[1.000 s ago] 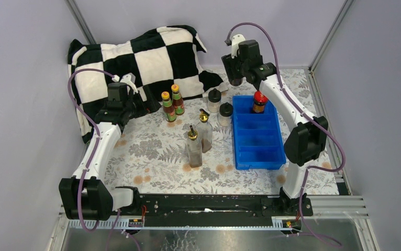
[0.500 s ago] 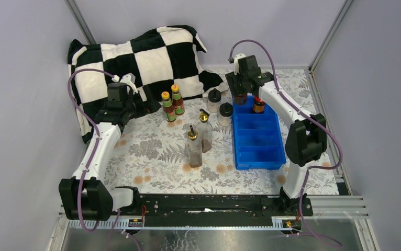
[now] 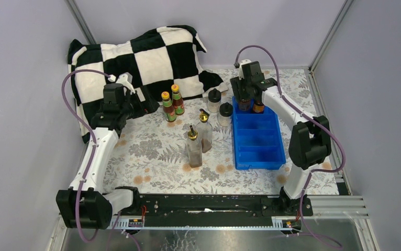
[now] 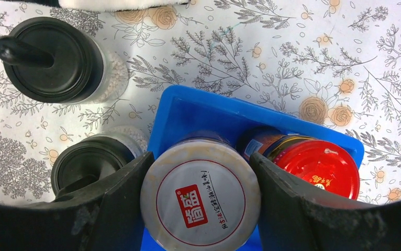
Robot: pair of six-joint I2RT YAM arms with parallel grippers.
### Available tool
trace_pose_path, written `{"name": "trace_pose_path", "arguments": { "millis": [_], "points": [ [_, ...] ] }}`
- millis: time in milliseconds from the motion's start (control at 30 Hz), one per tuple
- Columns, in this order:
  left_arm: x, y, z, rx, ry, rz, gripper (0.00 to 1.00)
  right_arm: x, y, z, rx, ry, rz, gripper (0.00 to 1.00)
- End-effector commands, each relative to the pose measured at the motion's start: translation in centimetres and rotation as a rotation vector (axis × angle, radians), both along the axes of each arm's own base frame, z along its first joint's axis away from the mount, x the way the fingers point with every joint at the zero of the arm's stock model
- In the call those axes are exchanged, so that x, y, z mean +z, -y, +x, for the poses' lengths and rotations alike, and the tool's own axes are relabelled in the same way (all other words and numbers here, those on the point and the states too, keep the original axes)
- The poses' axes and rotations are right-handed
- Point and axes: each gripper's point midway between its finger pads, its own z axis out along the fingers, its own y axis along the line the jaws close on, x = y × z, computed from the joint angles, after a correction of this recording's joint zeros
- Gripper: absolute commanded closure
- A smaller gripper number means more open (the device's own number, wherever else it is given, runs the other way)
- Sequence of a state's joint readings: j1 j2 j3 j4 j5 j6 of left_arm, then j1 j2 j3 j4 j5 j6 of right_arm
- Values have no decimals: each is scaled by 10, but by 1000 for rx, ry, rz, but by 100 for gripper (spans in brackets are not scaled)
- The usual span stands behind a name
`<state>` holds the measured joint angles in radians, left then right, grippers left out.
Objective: Organize the condiment bottles
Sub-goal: Place the bottle in the storage box.
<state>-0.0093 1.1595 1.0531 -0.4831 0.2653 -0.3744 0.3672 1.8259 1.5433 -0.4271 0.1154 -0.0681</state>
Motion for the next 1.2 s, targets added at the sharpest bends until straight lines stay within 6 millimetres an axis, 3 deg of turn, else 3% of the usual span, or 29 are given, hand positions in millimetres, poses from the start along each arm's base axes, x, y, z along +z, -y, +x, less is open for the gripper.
{"name": "trace_pose_path", "arguments": {
  "millis": [0, 500, 1167],
  "points": [
    [19, -3, -4, 11, 32, 0, 1, 59, 3, 17, -49, 193, 92, 50],
    [32, -6, -14, 27, 52, 8, 1, 25, -3, 28, -86, 192, 153, 50],
    [31, -5, -15, 25, 46, 8, 1, -15, 6, 35, -136, 118, 79, 46]
  ]
}}
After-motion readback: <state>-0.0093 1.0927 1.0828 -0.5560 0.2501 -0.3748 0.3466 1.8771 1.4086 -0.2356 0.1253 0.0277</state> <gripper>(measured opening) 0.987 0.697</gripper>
